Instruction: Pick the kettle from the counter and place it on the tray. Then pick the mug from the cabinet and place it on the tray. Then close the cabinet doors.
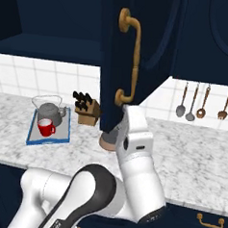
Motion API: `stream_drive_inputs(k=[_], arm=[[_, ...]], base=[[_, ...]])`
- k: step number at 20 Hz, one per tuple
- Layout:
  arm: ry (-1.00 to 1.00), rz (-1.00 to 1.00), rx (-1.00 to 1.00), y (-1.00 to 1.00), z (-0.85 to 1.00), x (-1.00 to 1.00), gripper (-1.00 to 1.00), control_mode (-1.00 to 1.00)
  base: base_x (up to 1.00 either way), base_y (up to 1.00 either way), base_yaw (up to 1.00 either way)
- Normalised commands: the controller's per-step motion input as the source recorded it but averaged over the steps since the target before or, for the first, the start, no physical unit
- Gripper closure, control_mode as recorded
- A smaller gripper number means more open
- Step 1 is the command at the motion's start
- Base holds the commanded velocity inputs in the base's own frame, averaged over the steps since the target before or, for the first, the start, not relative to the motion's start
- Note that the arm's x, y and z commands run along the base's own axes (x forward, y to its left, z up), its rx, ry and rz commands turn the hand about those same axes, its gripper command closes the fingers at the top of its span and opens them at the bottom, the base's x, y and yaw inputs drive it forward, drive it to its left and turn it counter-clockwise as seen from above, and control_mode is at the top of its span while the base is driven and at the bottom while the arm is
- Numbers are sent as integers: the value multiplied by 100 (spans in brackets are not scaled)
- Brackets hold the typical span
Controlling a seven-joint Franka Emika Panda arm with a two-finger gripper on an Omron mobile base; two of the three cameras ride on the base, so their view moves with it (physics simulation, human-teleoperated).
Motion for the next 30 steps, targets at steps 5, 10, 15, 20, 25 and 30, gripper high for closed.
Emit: stream_drive_inputs(k=[5, 10, 15, 20, 25, 30], arm=[[0, 0, -39, 67, 43, -5, -100, -100], [0, -3, -34, 61, 37, 0, -100, -100], [0, -15, -26, 52, 23, 0, -100, -100], [0, -23, -26, 65, 4, 0, -100, -100], [0, -21, -26, 70, 0, 7, -100, -100], [0, -15, -22, 44, 15, 41, -100, -100]], base=[[0, 0, 0], [0, 0, 0], [0, 0, 0], [0, 0, 0], [0, 0, 0], [0, 0, 0]])
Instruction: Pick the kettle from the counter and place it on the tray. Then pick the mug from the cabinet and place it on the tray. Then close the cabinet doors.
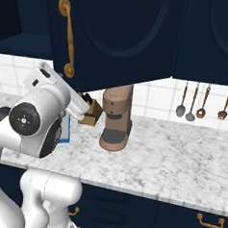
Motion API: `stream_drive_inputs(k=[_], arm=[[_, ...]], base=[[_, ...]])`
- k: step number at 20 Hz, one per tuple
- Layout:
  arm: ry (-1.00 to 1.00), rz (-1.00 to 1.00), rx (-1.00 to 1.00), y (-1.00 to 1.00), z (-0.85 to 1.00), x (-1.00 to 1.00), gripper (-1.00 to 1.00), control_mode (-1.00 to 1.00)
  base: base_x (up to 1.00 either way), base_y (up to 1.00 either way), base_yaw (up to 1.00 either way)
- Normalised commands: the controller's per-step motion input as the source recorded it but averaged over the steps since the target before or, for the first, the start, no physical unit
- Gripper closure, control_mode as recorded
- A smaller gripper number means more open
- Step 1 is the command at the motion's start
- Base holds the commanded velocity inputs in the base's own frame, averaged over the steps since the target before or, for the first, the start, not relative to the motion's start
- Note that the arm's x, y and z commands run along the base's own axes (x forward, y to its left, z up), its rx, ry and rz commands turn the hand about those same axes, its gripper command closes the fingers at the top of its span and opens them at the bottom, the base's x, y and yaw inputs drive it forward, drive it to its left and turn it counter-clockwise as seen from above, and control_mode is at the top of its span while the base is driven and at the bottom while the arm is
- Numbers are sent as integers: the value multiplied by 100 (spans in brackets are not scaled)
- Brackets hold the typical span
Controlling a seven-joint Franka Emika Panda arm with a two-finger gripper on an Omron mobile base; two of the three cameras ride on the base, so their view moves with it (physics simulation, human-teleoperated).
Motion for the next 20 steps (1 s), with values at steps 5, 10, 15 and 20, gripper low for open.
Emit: stream_drive_inputs(k=[5, 10, 15, 20], arm=[[0, -6, -13, 5, 9, 72, -100, -100], [1, -5, -7, 9, 0, 86, -100, -100], [4, -5, -4, 13, 0, 88, -100, -100], [5, -3, -1, 14, 0, 82, -100, -100]], base=[[0, 0, 0], [0, 0, 0], [0, 0, 0], [0, 0, 0]])
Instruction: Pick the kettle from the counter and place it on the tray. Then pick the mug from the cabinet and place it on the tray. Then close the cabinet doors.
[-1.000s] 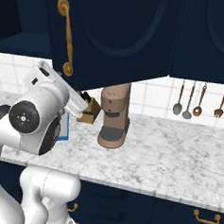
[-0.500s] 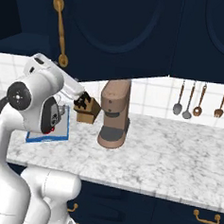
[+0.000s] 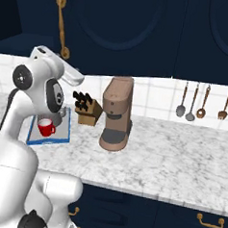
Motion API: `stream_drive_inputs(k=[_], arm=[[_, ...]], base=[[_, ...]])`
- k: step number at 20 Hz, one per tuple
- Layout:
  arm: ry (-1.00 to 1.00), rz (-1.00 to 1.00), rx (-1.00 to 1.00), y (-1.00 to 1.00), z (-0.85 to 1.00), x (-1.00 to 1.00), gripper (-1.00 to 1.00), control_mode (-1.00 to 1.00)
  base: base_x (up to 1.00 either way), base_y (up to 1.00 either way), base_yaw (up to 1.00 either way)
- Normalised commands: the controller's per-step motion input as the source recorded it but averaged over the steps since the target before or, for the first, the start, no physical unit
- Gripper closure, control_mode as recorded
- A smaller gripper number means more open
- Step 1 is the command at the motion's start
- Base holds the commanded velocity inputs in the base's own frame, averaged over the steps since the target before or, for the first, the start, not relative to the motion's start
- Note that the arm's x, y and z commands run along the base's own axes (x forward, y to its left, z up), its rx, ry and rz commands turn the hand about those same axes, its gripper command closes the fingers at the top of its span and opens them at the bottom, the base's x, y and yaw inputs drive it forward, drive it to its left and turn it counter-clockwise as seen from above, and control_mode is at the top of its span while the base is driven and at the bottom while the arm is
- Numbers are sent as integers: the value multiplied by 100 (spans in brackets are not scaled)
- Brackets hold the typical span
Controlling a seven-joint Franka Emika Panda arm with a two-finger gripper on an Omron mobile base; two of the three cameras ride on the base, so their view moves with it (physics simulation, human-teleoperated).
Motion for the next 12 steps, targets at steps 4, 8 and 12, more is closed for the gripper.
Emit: stream_drive_inputs(k=[4, 8, 12], arm=[[4, -1, 0, 7, 0, 77, -100, -100], [2, 0, 0, 6, 0, 64, -100, -100], [1, -2, 0, 3, 0, 49, -100, -100]], base=[[0, 0, 0], [0, 0, 0], [0, 0, 0]])
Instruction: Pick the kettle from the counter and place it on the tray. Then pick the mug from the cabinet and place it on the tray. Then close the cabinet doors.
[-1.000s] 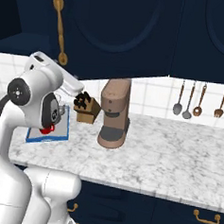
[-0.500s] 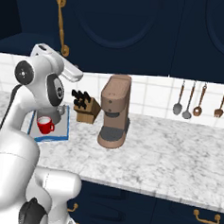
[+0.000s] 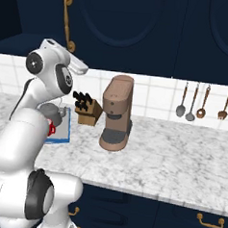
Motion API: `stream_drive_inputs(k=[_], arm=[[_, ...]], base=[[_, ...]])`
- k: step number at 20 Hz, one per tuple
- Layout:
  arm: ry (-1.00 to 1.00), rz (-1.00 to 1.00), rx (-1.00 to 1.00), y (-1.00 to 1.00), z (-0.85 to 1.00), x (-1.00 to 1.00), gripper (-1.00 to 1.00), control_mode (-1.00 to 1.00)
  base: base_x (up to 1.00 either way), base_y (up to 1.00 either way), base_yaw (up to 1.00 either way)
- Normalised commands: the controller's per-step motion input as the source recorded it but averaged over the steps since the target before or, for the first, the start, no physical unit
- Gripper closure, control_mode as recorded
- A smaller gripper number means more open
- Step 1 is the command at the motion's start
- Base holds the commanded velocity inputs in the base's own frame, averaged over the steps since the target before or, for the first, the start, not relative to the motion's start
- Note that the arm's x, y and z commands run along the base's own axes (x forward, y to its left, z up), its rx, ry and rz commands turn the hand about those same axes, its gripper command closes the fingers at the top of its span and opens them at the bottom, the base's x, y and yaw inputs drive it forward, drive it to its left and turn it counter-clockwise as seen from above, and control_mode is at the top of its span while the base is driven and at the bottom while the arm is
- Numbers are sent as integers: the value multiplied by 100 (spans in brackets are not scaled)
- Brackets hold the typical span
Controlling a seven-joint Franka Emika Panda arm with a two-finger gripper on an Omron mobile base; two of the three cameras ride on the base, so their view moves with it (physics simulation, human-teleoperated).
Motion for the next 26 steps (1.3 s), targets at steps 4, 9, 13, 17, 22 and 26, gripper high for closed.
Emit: stream_drive_inputs(k=[4, 9, 13, 17, 22, 26], arm=[[2, -2, 0, 1, -8, 50, -100, -100], [1, 0, 0, 1, -11, 59, -100, -100], [1, 0, 0, 0, -42, 40, -100, -100], [0, 0, 0, 30, -99, -12, -100, -100], [-3, 1, 0, 49, -68, -47, -100, -100], [-6, 0, 0, 0, 68, -30, -100, -100]], base=[[0, 0, 0], [0, 0, 0], [0, 0, 0], [0, 0, 0], [0, 0, 0], [0, 0, 0]])
